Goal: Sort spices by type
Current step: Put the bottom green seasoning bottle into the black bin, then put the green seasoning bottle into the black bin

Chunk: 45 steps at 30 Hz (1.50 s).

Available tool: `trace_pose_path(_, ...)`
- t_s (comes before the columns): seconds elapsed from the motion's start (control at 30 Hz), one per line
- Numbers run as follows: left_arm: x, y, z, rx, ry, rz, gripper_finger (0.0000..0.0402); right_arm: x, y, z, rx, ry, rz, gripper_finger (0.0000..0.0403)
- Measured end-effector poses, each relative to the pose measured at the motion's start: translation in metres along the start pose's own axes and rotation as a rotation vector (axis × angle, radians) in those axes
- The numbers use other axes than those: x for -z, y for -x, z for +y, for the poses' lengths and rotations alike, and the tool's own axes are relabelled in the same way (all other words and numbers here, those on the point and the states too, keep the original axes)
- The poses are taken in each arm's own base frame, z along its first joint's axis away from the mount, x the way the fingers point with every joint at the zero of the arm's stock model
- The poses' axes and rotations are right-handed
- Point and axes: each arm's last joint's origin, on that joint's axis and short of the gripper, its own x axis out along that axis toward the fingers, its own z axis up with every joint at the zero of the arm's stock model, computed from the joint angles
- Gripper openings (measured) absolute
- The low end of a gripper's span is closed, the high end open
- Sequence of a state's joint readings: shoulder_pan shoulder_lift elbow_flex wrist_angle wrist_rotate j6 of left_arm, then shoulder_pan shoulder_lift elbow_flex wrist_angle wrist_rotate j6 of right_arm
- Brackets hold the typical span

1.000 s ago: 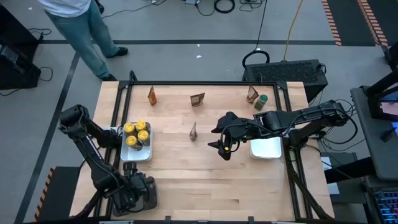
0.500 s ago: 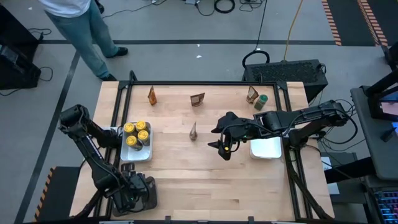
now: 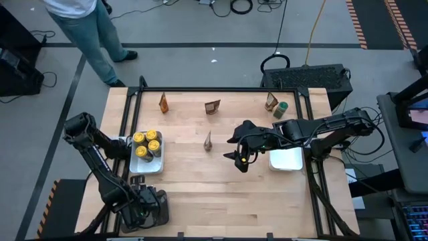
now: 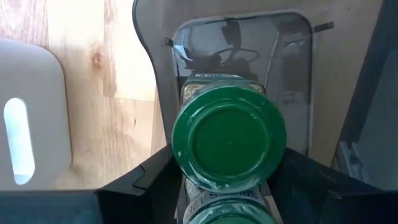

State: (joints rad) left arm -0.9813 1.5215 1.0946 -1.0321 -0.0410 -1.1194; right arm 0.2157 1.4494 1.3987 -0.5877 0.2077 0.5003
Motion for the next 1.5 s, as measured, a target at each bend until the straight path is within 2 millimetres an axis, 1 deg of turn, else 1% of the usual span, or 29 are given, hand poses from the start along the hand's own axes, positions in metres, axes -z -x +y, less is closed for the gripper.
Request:
trace_pose_path(0.07, 0.000, 0.000, 0.000, 0.001, 0.000, 0.006, 0.0217, 0.000, 0.000, 0.000, 0.000, 0.007, 0.000, 0.0265)
trace_pose_path(0.17, 0.000, 0.000, 0.000, 0.003, 0.000, 0.013, 0.0233, 0.000, 0.000, 0.000, 0.000, 0.014, 0.000, 0.0265)
trace_pose_path(0.47, 0.001, 0.000, 0.000, 0.005, -0.002, 0.026, 0.0318, 0.000, 0.000, 0.000, 0.000, 0.019, 0.000, 0.0265)
trace_pose_path(0.6, 0.000, 0.000, -0.001, 0.015, -0.021, 0.023, 0.0343, 0.000, 0.000, 0.000, 0.000, 0.023, 0.000, 0.0265)
trace_pose_path(0.73, -0.002, 0.007, -0.003, 0.024, -0.054, 0.014, 0.0349, 0.000, 0.000, 0.000, 0.000, 0.022, 0.000, 0.0265)
trace_pose_path(0.87, -0.004, 0.014, 0.001, -0.020, -0.051, 0.029, 0.0350, 0.000, 0.000, 0.000, 0.000, 0.022, 0.000, 0.0265)
trace_pose_path(1.0, -0.009, 0.030, 0.009, -0.032, -0.046, -0.003, 0.0350, 0.000, 0.000, 0.000, 0.000, 0.030, 0.000, 0.0265)
trace_pose_path(1.13, -0.014, 0.047, 0.018, -0.027, -0.024, -0.094, 0.0350, 0.000, 0.000, 0.000, 0.000, 0.037, 0.000, 0.0265)
trace_pose_path(1.27, -0.021, 0.060, 0.032, -0.013, 0.019, -0.174, 0.0350, -0.001, 0.000, -0.002, 0.019, 0.038, -0.005, 0.0265)
trace_pose_path(1.4, -0.032, 0.073, 0.047, 0.001, 0.050, -0.273, 0.0350, 0.000, -0.002, -0.013, 0.078, 0.013, 0.027, 0.0265)
trace_pose_path(1.5, -0.045, 0.081, 0.056, 0.018, 0.066, -0.376, 0.0350, 0.000, -0.003, -0.025, 0.134, -0.025, 0.072, 0.0265)
